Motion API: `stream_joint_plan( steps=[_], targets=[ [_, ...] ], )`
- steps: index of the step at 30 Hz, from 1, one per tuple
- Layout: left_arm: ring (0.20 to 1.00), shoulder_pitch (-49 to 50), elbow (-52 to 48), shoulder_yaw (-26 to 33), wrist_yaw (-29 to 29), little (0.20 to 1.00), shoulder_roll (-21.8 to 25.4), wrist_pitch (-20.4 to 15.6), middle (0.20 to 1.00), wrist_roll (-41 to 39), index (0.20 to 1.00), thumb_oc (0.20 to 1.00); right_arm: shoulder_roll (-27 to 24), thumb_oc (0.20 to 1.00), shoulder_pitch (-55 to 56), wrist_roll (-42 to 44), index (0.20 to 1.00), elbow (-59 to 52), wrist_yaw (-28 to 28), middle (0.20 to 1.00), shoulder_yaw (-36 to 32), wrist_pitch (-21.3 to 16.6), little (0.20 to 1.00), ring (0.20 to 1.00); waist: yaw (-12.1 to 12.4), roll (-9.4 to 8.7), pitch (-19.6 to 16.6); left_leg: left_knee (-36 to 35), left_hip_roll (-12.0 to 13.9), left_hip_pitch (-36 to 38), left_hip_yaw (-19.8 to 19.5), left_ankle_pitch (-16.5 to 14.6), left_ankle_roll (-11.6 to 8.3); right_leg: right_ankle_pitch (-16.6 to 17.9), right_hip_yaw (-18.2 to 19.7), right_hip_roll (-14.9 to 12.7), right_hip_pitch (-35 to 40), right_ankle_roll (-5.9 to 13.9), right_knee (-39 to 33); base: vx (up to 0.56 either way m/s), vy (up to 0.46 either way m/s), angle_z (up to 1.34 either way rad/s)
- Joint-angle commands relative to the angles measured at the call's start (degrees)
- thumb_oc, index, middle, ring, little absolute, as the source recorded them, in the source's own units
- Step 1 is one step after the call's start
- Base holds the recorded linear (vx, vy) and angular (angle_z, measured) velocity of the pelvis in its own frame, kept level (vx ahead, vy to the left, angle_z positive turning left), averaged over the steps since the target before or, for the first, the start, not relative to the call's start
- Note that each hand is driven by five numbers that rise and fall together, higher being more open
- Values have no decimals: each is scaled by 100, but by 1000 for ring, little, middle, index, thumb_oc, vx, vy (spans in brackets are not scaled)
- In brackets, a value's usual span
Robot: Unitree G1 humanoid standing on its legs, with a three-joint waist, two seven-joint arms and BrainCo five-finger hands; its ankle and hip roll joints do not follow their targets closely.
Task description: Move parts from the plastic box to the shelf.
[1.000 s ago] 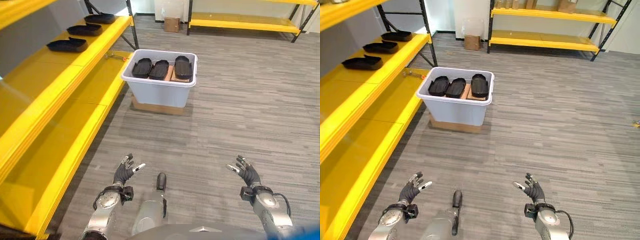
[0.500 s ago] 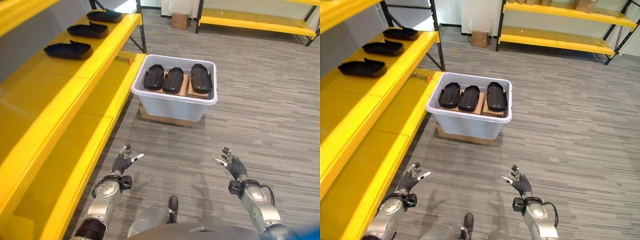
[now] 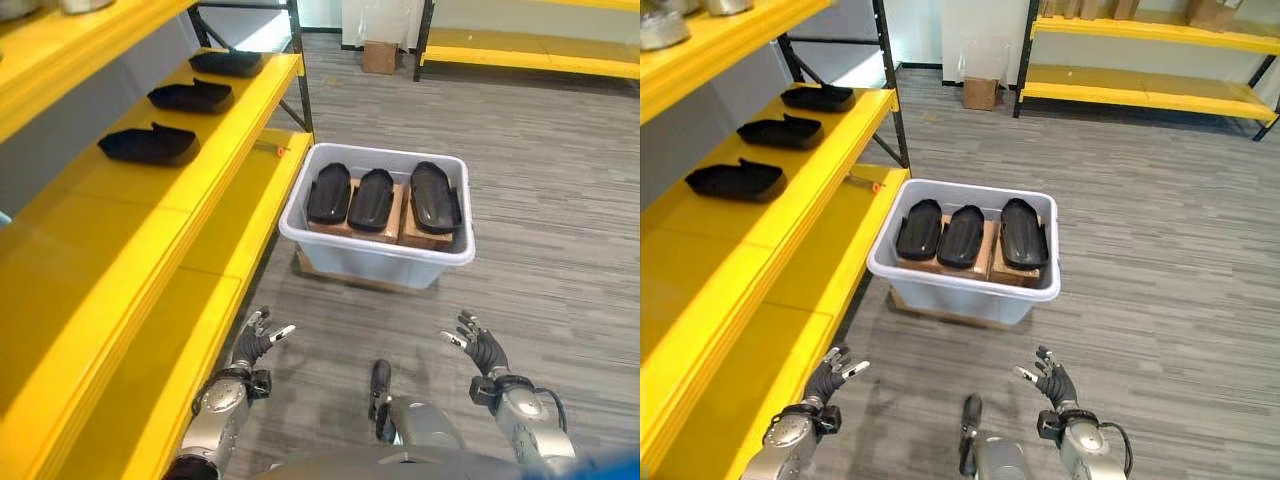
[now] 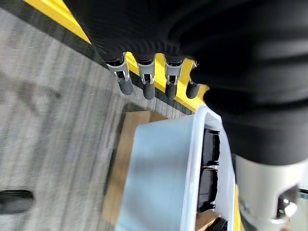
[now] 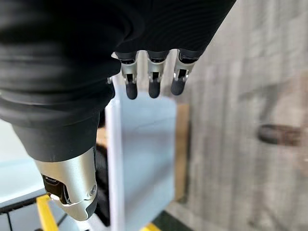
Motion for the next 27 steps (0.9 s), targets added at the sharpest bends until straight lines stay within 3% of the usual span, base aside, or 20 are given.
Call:
stream_joint_plan(
  steps=[1, 4, 5, 6, 7, 8, 9, 11, 12, 13, 14, 15, 18, 23, 24, 26, 27],
  targets=[
    [1000, -161, -288, 149, -21, 1000, 273, -205, 1000, 94, 1000, 1000, -152, 1000, -206, 123, 1000, -224, 27, 1000, 25, -265, 1000, 1000, -69, -85, -115, -691, 862, -263, -138, 464, -37, -769, 300, -227, -30, 1527, 501, 218, -108, -13],
    [1000, -166, -310, 146, -40, 1000, 264, -212, 1000, 99, 1000, 1000, -192, 1000, -164, 161, 1000, -198, 51, 1000, 7, -254, 1000, 1000, -95, -69, -167, -306, 989, -353, -124, 562, -212, -930, 344, -104, 99, 1420, 437, 198, -110, -29],
    [1000, -152, -338, 166, -37, 1000, 239, -223, 1000, 51, 1000, 1000, -253, 1000, -167, 159, 1000, -156, 40, 1000, -3, -257, 1000, 1000, -59, -73, -92, 820, 1045, -747, -52, 947, -430, -1013, 351, -52, 351, 1321, 313, 159, -109, -15],
    [1000, -153, -338, 167, -37, 1000, 242, -223, 1000, 51, 1000, 1000, -249, 1000, -169, 159, 1000, -156, 40, 1000, -3, -257, 1000, 1000, -73, -88, -113, 817, 1027, -779, -64, 968, -427, -1002, 341, -71, 326, 1325, 307, 119, -107, 8],
    [1000, -138, -337, 175, -43, 1000, 232, -218, 1000, 19, 1000, 1000, -265, 1000, -163, 194, 1000, -165, 51, 1000, 3, -257, 1000, 1000, -51, -113, -46, 1399, 996, -1041, -72, 1239, -503, -1035, 370, -64, 458, 1269, 244, 46, -97, 28],
    [1000, -153, -371, 172, -31, 1000, 243, -221, 1000, -53, 1000, 1000, -341, 1000, -165, 237, 1000, -206, 27, 1000, -34, -280, 1000, 1000, 53, -214, 206, 2611, 805, -1634, -137, 1746, -674, -1093, 419, -131, 631, 1146, 243, 122, -120, 5],
    [1000, -124, -380, 189, -17, 1000, 222, -217, 1000, -63, 1000, 1000, -388, 1000, -198, 226, 1000, -210, 6, 1000, -28, -267, 1000, 1000, 136, -245, 279, 2780, 747, -1970, -144, 1586, -505, -1143, 492, -144, 743, 1115, 209, 132, -90, -8],
    [1000, -115, -376, 197, -12, 1000, 215, -219, 1000, -74, 1000, 1000, -399, 1000, -213, 221, 1000, -205, -15, 1000, -14, -272, 1000, 1000, 175, -264, 319, 2758, 845, -2160, -64, 1474, -430, -1149, 555, -176, 797, 1134, 218, 96, 0, -22],
    [1000, -105, -386, 201, 5, 1000, 215, -211, 1000, -84, 1000, 1000, -398, 1000, -227, 197, 1000, -198, -44, 1000, -9, -273, 1000, 1000, 217, -310, 331, 2506, 974, -2303, -86, 1360, -364, -1191, 633, -222, 824, 1154, 260, 173, 81, -45],
    [1000, -72, -397, 221, 24, 1000, 234, -218, 1000, -107, 1000, 1000, -376, 1000, -213, 205, 1000, -204, -54, 1000, -30, -294, 1000, 1000, 221, -355, 291, 1543, 1446, -2272, -154, 1301, -332, -1278, 695, -274, 839, 1208, 336, 177, 72, -36],
    [1000, -68, -398, 220, 24, 1000, 234, -218, 1000, -107, 1000, 1000, -376, 1000, -209, 205, 1000, -205, -54, 1000, -30, -294, 1000, 1000, 259, -370, 330, 1478, 1451, -2179, -113, 1312, -334, -1288, 732, -281, 883, 1205, 340, 237, 166, -31],
    [1000, -39, -410, 197, 62, 1000, 241, -222, 1000, -89, 1000, 1000, -369, 1000, -150, 199, 1000, -191, -108, 1000, -76, -308, 1000, 1000, 218, -269, 256, 32, 1946, -1930, -147, 1591, -465, -1428, 782, -245, 845, 1281, 436, 120, 101, -23],
    [1000, -28, -407, 198, 81, 1000, 223, -228, 1000, -45, 1000, 1000, -352, 1000, -79, 355, 1000, -125, -172, 1000, -181, -340, 1000, 1000, 202, -135, 204, -761, 2169, -1773, -202, 1861, -602, -1512, 870, -246, 939, 1349, 391, 123, 138, -41],
    [1000, -10, -405, 219, 88, 1000, 199, -229, 1000, -46, 1000, 1000, -332, 1000, -21, 411, 1000, -135, -163, 1000, -259, -325, 1000, 1000, 162, -92, 169, -826, 2233, -1651, -65, 1837, -650, -1521, 895, -292, 987, 1380, 374, 78, 107, -28],
    [1000, -10, -315, 195, 54, 1000, 164, -244, 1000, -22, 1000, 1000, -239, 1000, 143, 316, 1000, -148, -127, 1000, -321, -272, 1000, 1000, 105, 15, 17, -1338, 2207, -1295, 45, 1793, -709, -1485, 880, -450, 1112, 1506, 291, 277, 467, -3],
    [1000, 6, -327, 155, -2, 1000, 266, -243, 1000, -32, 1000, 1000, -170, 1000, 158, 277, 1000, -294, -89, 1000, -333, -201, 1000, 1000, 96, -24, -95, -1273, 1901, -1220, 367, 1486, -561, -1266, 989, -859, 1117, 1760, 141, 235, 475, -17],
    [1000, 6, -327, 155, -1, 1000, 266, -243, 1000, -32, 1000, 1000, -170, 1000, 158, 277, 1000, -294, -89, 1000, -333, -201, 1000, 1000, 99, -24, -95, -1273, 1901, -1220, 369, 1486, -560, -1266, 991, -859, 1116, 1760, 141, 41, 126, -55]
  ],
)
